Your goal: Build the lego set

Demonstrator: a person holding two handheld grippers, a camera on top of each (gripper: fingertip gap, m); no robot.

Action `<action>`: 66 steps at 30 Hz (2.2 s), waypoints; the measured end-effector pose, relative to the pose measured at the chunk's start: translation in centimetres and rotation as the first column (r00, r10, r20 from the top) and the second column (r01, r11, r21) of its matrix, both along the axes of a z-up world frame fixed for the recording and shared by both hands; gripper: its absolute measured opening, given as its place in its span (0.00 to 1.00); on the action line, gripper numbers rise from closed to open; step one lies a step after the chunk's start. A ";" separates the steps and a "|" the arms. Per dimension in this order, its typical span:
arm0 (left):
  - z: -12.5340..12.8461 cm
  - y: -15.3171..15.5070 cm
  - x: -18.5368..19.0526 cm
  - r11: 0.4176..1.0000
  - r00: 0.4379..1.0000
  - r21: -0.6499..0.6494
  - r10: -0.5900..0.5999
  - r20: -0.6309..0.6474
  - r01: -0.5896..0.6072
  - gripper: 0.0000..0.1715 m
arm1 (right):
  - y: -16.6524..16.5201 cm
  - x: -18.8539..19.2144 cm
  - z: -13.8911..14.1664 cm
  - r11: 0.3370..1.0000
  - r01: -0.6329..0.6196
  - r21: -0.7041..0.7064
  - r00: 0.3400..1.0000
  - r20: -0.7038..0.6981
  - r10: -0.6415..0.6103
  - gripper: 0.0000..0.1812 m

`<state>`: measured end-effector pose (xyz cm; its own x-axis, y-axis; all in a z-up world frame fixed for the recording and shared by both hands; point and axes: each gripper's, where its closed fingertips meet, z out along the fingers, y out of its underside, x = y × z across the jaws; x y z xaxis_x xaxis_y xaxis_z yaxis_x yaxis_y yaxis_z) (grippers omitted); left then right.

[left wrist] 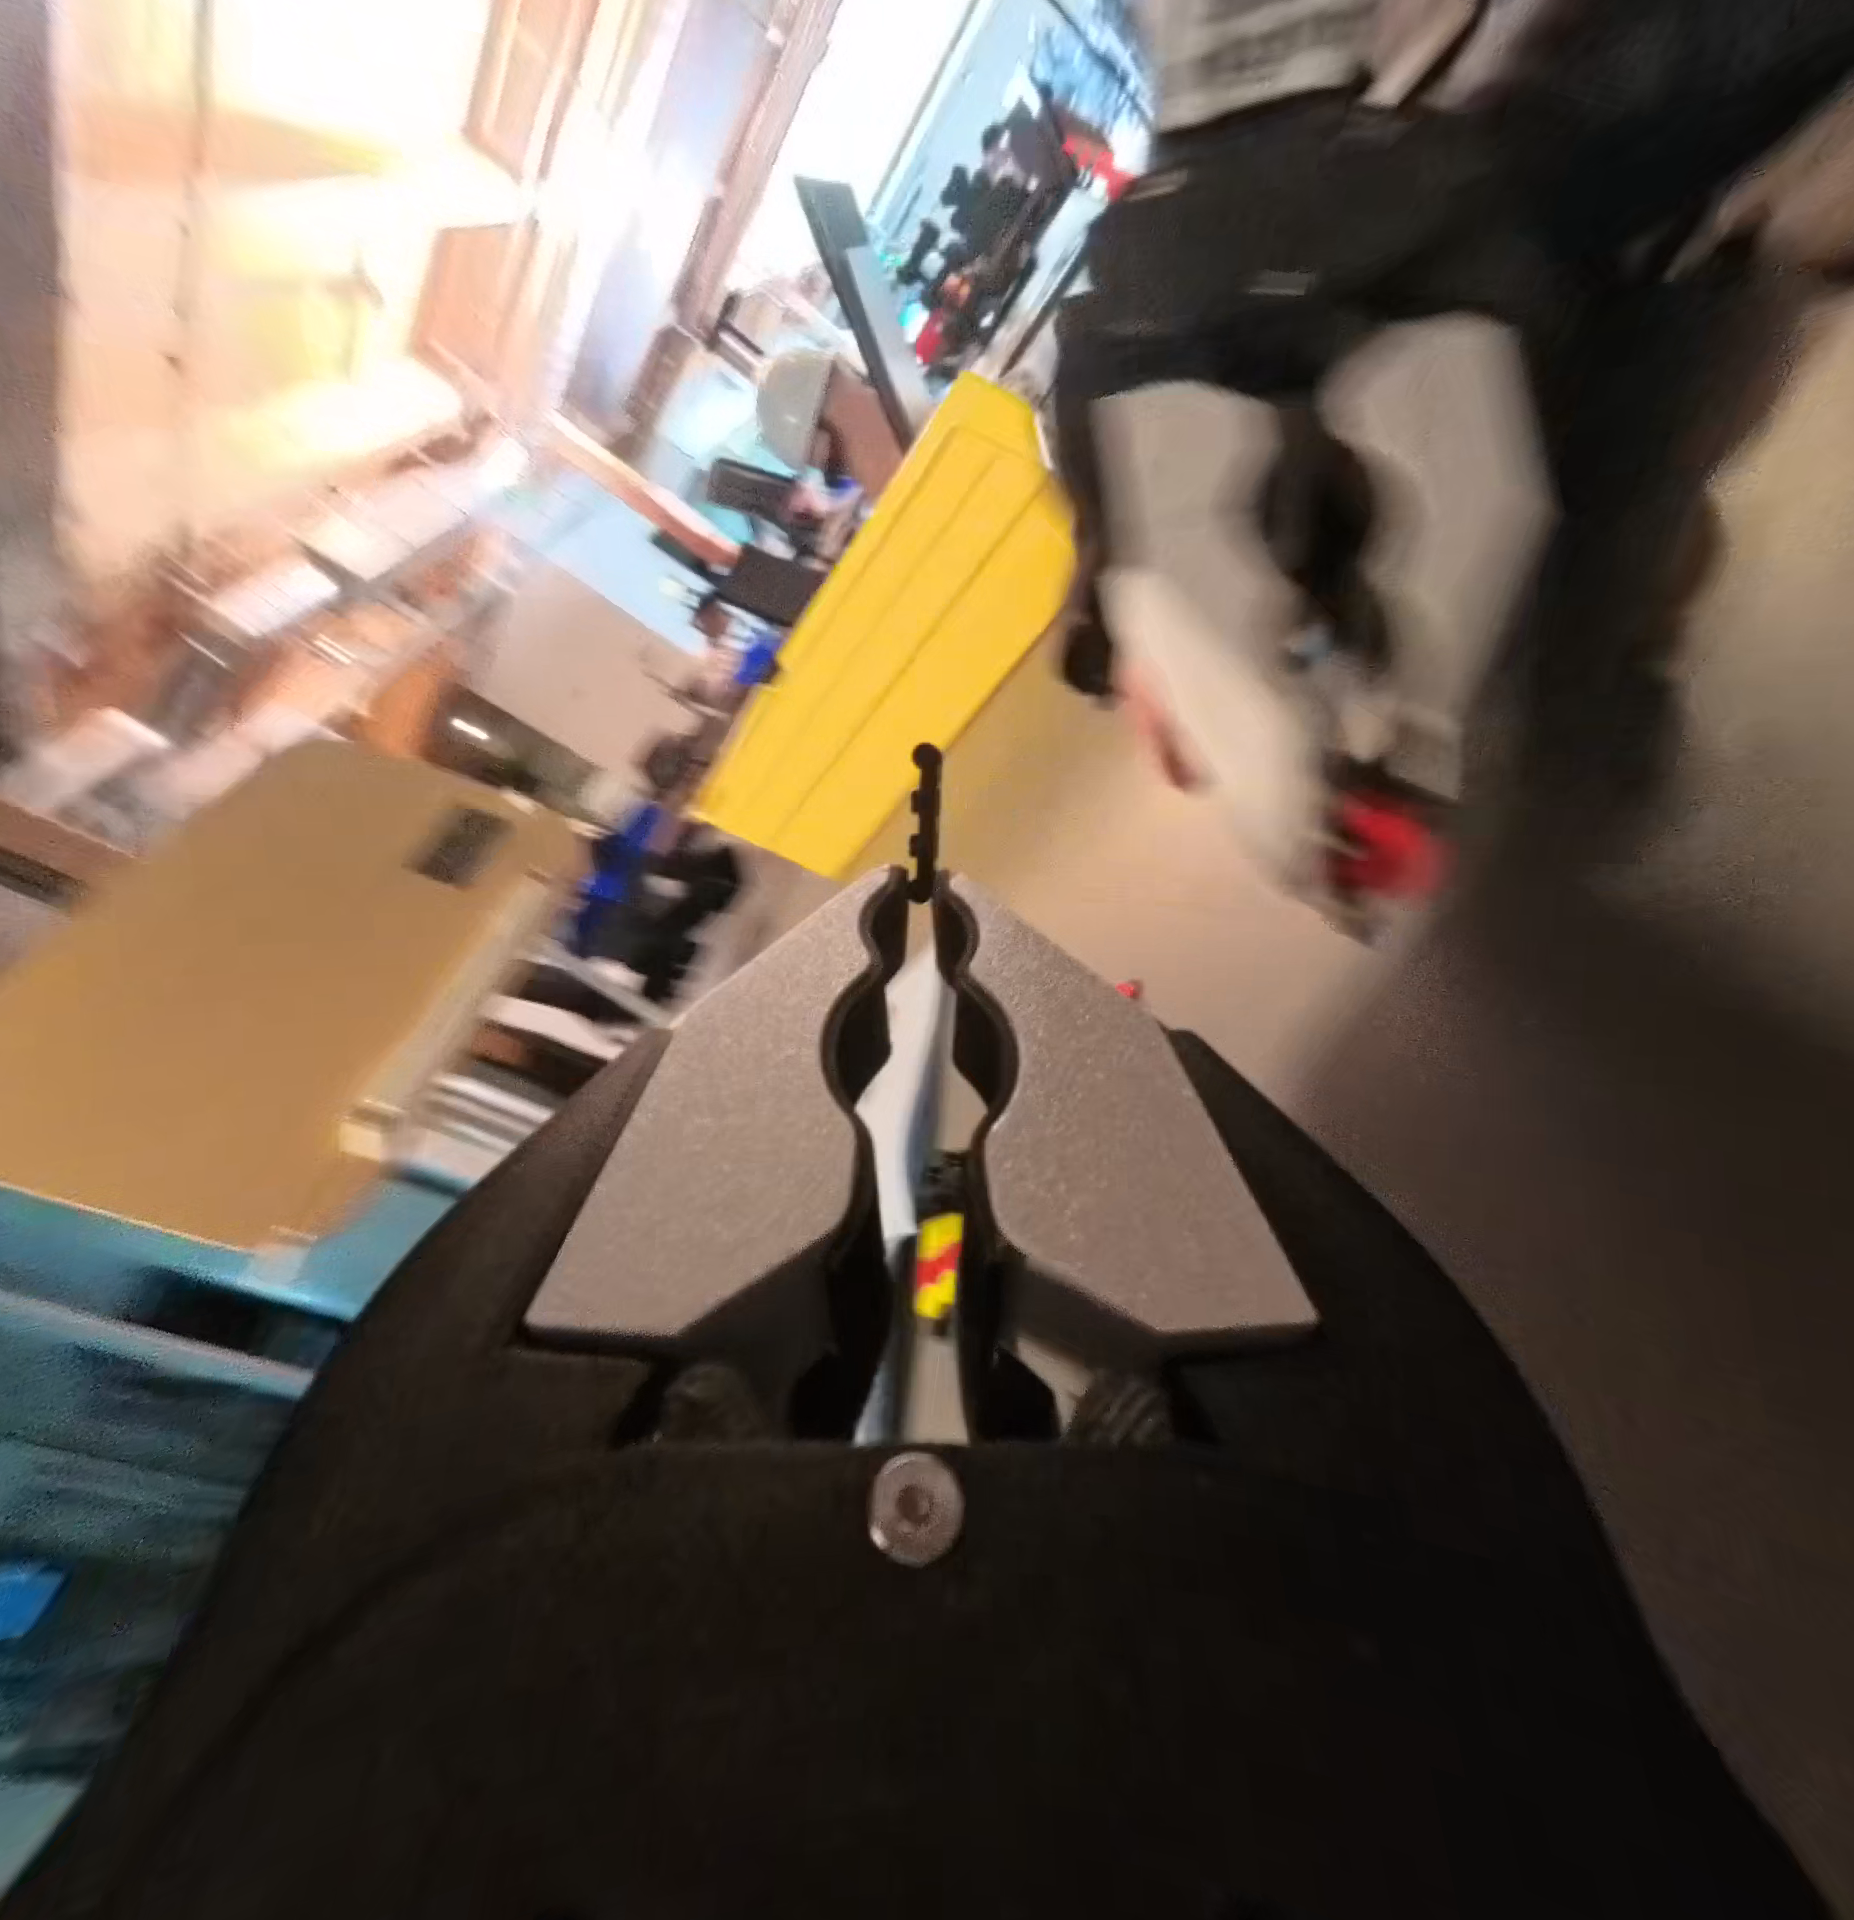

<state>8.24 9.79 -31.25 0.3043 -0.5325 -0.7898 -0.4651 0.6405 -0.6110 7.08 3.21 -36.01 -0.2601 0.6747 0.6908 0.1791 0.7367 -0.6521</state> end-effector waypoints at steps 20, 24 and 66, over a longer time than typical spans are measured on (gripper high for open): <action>-1.0 -1.2 0.0 0.991 0.994 -0.083 -0.105 -0.011 0.103 0.02 | 5.3 1.6 4.0 0.972 0.206 -0.114 0.948 -0.224 -0.228 0.04; -1.3 -1.9 0.1 0.988 0.989 -0.070 -0.141 -0.036 0.138 0.02 | 4.9 1.5 3.8 0.977 0.189 -0.102 0.953 -0.220 -0.207 0.04; -2.9 -3.5 0.8 0.962 0.967 -0.149 -0.243 -0.082 0.229 0.20 | 4.0 1.0 2.7 0.975 0.183 -0.129 0.972 -0.123 -0.198 0.04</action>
